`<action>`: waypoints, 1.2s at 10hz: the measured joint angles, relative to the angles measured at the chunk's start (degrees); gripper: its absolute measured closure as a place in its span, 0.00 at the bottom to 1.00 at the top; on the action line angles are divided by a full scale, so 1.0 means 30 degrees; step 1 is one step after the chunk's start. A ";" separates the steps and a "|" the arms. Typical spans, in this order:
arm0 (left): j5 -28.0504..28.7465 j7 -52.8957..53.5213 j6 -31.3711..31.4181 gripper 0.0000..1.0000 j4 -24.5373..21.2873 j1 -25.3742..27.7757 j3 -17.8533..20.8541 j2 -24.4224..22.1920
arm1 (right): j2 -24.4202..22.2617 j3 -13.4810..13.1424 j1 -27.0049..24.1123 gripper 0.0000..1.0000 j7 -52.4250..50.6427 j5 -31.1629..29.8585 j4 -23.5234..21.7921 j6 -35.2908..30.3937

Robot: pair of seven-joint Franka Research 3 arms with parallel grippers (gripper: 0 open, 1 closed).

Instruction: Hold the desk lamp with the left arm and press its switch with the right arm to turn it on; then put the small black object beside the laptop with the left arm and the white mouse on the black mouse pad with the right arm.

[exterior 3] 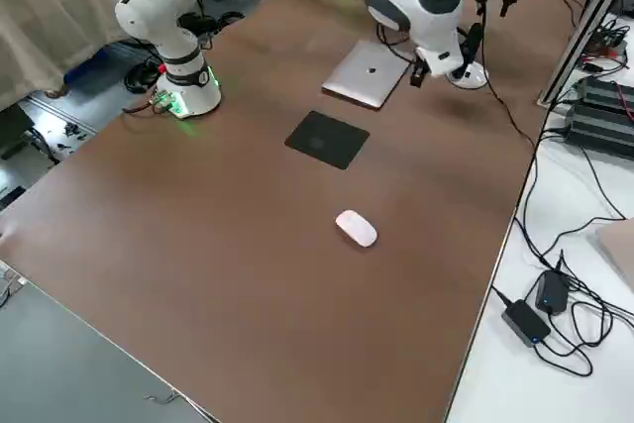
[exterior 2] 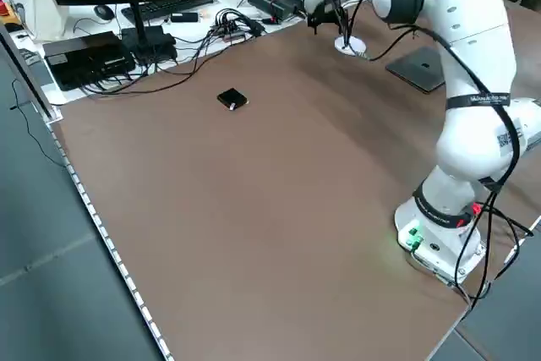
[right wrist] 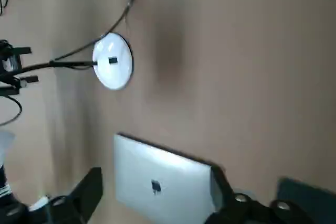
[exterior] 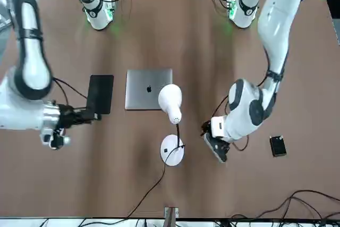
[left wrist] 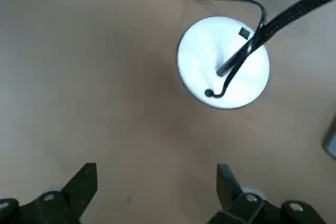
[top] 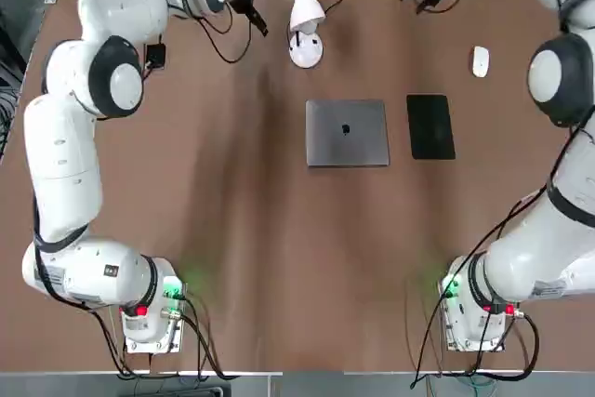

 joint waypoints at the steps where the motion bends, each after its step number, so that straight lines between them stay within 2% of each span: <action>1: -0.0668 0.1112 0.0698 0.00 0.0152 -0.0003 -0.0486 0.0637 | 0.0171 0.0013 0.0946 0.33 0.0058 0.0004 0.0002 0.1252; 3: -0.1570 0.2462 0.1174 0.00 0.0320 0.0030 -0.1042 0.1096 | 0.0548 0.0003 0.1671 0.64 0.0194 0.1512 -0.0050 0.1822; 5: -0.2105 0.3822 0.3559 0.00 0.0335 0.0071 -0.1764 0.1850 | 0.1519 -0.0097 0.1657 0.97 0.0147 0.3724 -0.0188 0.1825; 7: -0.2243 0.3963 0.5609 0.00 0.0876 0.0104 -0.2674 0.3165 | 0.2429 -0.0052 0.1801 0.99 0.0101 0.4847 -0.0227 0.2432; 8: -0.2302 0.3963 0.6329 0.00 0.1408 0.0125 -0.3170 0.3832 | 0.2793 0.0021 0.2177 0.99 0.0052 0.5094 -0.0228 0.3645; 11: -0.2381 0.3985 0.7830 0.00 0.2519 0.0044 -0.4227 0.5346 | 0.4330 0.0082 0.5151 0.99 0.0068 0.7455 -0.0098 0.8343; 12: -0.2381 0.4025 0.8080 0.00 0.2928 -0.0132 -0.4349 0.5771 | 0.4921 0.0068 0.5892 0.99 0.0078 0.7645 0.0194 0.9492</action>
